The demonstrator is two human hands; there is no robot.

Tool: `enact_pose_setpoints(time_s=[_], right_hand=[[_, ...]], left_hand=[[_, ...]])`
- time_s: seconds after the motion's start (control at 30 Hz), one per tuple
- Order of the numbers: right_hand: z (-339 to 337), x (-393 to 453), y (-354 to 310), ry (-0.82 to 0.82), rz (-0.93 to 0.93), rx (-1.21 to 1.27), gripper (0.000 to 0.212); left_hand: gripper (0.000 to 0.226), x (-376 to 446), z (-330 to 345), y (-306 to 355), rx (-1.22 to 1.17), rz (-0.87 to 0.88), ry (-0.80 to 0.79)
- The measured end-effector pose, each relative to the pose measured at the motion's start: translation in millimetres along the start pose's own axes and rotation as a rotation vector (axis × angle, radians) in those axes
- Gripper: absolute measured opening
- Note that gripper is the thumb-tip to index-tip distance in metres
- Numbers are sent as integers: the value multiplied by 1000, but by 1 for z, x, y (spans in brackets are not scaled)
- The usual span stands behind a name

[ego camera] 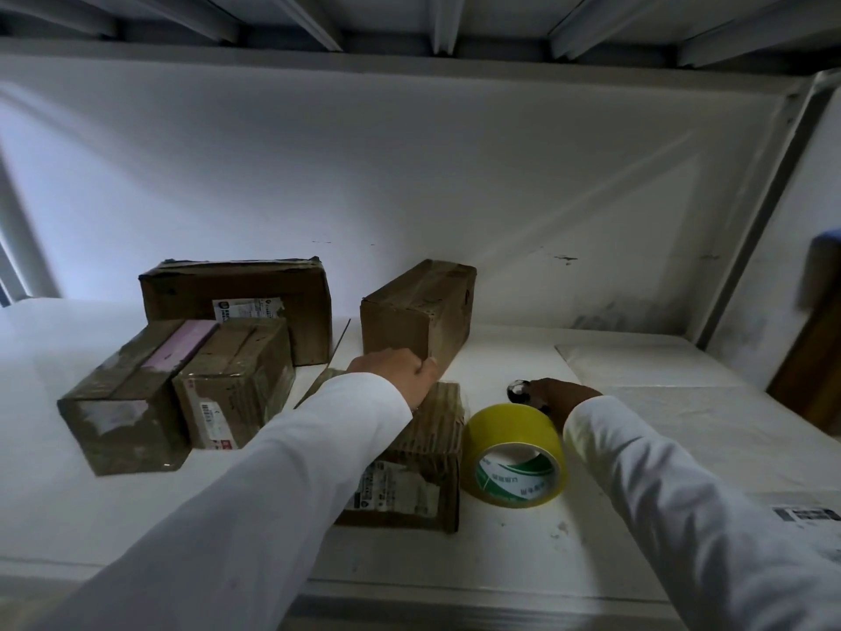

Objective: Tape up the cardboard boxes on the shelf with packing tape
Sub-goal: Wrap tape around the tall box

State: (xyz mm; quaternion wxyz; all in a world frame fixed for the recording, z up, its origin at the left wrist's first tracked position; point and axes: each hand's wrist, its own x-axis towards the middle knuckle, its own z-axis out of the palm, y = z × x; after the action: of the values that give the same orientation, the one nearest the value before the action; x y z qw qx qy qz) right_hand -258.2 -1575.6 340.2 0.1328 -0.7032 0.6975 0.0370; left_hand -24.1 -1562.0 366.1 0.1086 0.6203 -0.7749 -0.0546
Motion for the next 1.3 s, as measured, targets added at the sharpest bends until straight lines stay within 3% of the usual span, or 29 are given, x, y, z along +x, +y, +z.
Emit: enact_pose_setpoints(time_s=[0.23, 0.4, 0.7, 0.87, 1.3], right_hand=[[-4, 9, 3, 4, -74, -481, 49], [-8, 8, 2, 17, -165, -660, 51], [0, -11, 18, 38, -223, -635, 51], [3, -20, 28, 68, -101, -551, 58], [4, -37, 18, -14, -48, -407, 41]], left_hand=[[54, 2, 2, -2, 12, -5, -5], [53, 2, 2, -1, 23, -16, -7], [54, 1, 0, 1, 29, -29, 11], [52, -6, -1, 5, 58, -46, 36], [51, -8, -2, 7, 50, -66, 62]])
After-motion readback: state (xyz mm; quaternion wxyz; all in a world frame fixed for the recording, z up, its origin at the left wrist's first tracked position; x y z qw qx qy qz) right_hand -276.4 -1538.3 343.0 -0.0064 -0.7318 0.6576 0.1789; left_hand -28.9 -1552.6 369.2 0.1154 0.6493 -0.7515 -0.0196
